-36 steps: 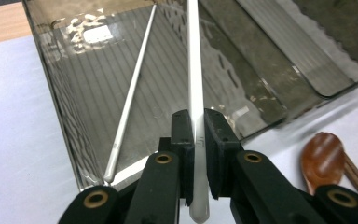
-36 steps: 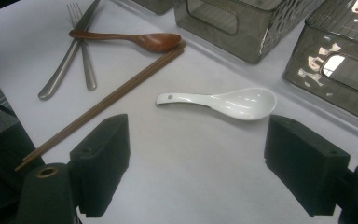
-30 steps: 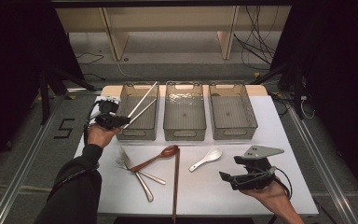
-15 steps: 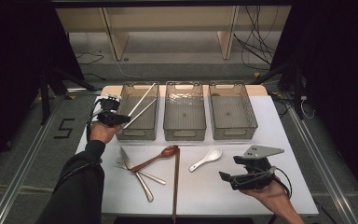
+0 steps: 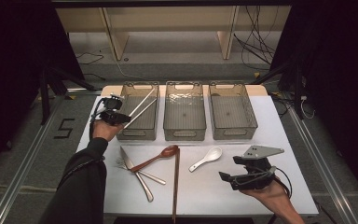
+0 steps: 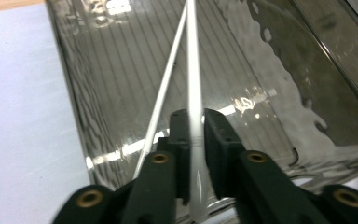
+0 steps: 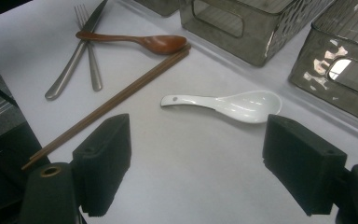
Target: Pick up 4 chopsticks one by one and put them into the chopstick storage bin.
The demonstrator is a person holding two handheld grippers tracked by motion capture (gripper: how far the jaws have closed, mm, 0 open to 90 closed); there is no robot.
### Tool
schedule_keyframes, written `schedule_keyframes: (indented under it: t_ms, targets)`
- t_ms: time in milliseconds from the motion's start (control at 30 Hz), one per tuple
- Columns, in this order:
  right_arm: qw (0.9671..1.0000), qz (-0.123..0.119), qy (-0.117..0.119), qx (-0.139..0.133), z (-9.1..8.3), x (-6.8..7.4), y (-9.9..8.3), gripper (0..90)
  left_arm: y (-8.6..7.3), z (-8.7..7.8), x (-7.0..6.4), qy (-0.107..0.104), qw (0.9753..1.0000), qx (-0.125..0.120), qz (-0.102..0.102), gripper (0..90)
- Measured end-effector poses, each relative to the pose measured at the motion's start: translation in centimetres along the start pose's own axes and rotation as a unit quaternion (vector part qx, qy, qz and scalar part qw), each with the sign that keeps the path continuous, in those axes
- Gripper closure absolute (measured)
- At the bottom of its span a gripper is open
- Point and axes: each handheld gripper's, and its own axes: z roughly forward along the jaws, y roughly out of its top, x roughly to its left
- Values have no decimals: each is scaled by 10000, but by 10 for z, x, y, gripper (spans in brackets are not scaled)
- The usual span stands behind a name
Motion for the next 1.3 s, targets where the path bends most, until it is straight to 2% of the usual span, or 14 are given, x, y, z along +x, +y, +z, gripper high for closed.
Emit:
schedule_keyframes:
  t_ms: [33,100,167,300,467,600,767,867,1033,1167,1300]
  targets:
    - [10000,6,2,1,0,0,0,247,0,-1,0,-30,10000,-10,-44,710]
    - [10000,15,7,7,0,0,0,247,1,-4,0,-79,10000,18,0,661]
    - [10000,11,7,5,0,0,0,247,2,-8,0,-93,9999,-57,-50,613]
    - [10000,11,6,-2,0,0,0,247,0,-20,-3,-260,9995,-162,-104,479]
    - [10000,21,-2,-12,0,0,0,246,-9,-40,-16,-449,9984,-349,11,353]
    - [10000,37,-30,-27,-1,0,0,243,-20,-57,-26,-679,9966,-477,8,302]
    - [10000,20,-58,4,0,0,1,241,-35,-70,-42,-877,9947,-484,220,235]
    - [10000,22,-80,18,1,1,1,240,-42,-75,-52,-1042,9927,-570,226,211]
    - [10000,-3,-70,33,1,2,1,239,-55,-76,-73,-1080,9919,-463,477,195]
    - [10000,-1,-90,41,1,2,1,239,-64,-75,-90,-1102,9915,-266,636,184]
    - [9999,8,-98,30,0,2,1,239,-71,-75,-102,-1100,9916,-181,649,179]
